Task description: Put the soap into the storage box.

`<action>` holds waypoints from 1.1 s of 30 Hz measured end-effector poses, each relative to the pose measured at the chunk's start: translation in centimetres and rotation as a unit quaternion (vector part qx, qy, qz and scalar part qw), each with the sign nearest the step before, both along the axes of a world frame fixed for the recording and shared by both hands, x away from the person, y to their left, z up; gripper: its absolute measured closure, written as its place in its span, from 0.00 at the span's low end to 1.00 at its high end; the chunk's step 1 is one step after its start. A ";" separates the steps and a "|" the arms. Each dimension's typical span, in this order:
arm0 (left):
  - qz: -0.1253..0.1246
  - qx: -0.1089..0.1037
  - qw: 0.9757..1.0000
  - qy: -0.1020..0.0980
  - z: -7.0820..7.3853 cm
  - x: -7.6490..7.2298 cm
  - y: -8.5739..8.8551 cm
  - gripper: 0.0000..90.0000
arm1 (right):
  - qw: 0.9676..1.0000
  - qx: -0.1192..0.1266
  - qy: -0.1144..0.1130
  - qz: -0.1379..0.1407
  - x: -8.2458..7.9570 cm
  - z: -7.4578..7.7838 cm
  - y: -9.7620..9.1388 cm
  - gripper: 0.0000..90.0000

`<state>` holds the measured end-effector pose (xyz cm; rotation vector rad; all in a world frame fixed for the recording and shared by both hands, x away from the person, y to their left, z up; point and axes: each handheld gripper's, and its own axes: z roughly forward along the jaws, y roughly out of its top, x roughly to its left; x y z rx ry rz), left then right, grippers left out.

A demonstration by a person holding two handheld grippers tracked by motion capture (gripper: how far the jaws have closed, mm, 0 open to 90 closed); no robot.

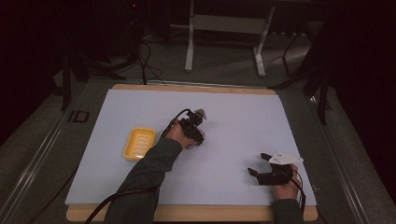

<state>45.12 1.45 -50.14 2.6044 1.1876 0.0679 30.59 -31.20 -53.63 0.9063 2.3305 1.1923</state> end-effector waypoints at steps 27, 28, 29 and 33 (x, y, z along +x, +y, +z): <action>-0.004 0.036 0.999 -0.008 0.2 -0.2 -0.8 0.55 | 1.000 -0.002 0.002 0.001 0.0 0.0 0.1 0.17; -0.005 0.036 0.999 -0.008 0.2 -0.2 -0.8 0.55 | 1.000 -0.002 0.003 0.001 0.0 0.0 0.1 0.17; -0.005 0.036 0.999 -0.008 0.2 -0.2 -0.8 0.55 | 1.000 -0.002 0.003 0.001 0.0 0.0 0.1 0.17; -0.010 0.039 0.999 -0.007 0.2 -0.2 -0.9 0.55 | 1.000 -0.002 0.002 0.001 0.0 0.0 0.1 0.17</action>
